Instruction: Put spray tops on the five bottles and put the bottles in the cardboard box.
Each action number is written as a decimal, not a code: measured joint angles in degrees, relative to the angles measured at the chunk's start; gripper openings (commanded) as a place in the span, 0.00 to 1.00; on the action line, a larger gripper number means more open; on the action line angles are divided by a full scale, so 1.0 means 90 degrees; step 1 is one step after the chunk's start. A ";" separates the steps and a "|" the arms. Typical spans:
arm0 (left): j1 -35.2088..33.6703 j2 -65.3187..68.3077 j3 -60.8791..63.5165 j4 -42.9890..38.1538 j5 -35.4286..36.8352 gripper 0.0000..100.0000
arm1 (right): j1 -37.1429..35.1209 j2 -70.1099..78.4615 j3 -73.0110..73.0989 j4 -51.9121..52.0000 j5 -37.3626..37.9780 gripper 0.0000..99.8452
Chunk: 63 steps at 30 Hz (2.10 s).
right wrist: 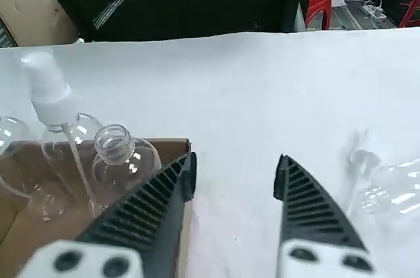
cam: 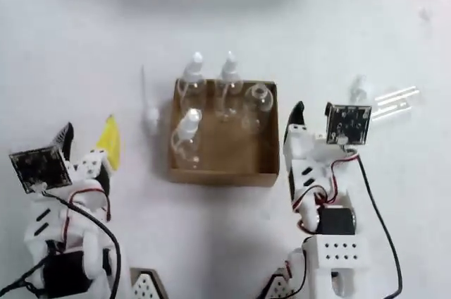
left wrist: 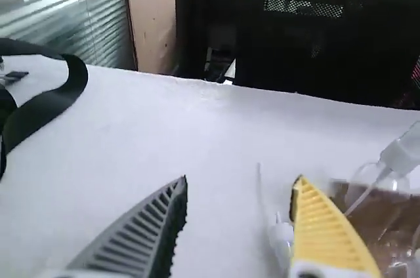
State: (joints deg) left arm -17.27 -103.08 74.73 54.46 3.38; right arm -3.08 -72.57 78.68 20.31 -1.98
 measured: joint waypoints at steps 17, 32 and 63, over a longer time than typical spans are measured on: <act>-0.0020 0.7238 -0.3985 0.2051 -0.2022 0.24 | 0.0039 0.0000 0.0469 -0.0713 0.0088 0.17; 0.0869 1.1526 -0.6242 0.1915 -0.0674 0.29 | 0.0039 0.0000 0.0469 -0.0713 0.0107 0.17; 0.1143 1.4906 -1.0090 0.3751 0.0088 0.02 | 0.0039 -0.0039 0.0469 -0.0713 0.0107 0.17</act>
State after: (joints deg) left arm -6.99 31.08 -16.09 88.22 4.18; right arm -2.73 -72.92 82.90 13.89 -1.01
